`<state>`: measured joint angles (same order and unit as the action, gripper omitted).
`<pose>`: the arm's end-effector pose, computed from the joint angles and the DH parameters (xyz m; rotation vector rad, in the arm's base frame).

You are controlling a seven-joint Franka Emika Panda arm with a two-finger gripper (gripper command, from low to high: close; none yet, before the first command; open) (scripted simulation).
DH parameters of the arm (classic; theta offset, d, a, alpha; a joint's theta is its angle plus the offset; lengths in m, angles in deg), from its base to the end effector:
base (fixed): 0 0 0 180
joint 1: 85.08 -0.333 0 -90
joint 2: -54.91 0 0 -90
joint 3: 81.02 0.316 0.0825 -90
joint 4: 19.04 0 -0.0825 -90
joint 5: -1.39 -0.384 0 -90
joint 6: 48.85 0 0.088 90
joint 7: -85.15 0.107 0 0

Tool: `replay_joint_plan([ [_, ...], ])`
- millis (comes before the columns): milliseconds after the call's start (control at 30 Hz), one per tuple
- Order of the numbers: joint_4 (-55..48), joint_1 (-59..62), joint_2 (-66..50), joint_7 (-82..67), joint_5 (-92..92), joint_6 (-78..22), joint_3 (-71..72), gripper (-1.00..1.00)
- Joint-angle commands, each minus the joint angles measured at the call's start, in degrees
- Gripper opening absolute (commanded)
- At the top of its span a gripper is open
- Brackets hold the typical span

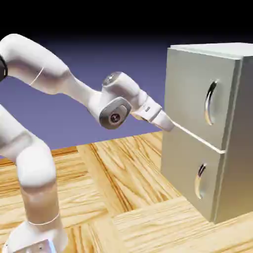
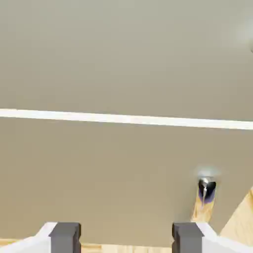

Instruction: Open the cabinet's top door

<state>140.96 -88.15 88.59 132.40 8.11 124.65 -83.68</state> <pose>0.3896 0.0111 0.4721 -2.4728 0.9170 -1.0716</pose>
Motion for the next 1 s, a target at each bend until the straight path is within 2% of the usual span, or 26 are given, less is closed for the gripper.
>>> replay_joint_plan([
  [0,-0.4,-0.9,0.4,1.8,2.5,-0.2,-1.0,0.0],
  [967,-11.2,-26.4,11.4,53.4,74.8,-5.7,-29.6,0.0],
])
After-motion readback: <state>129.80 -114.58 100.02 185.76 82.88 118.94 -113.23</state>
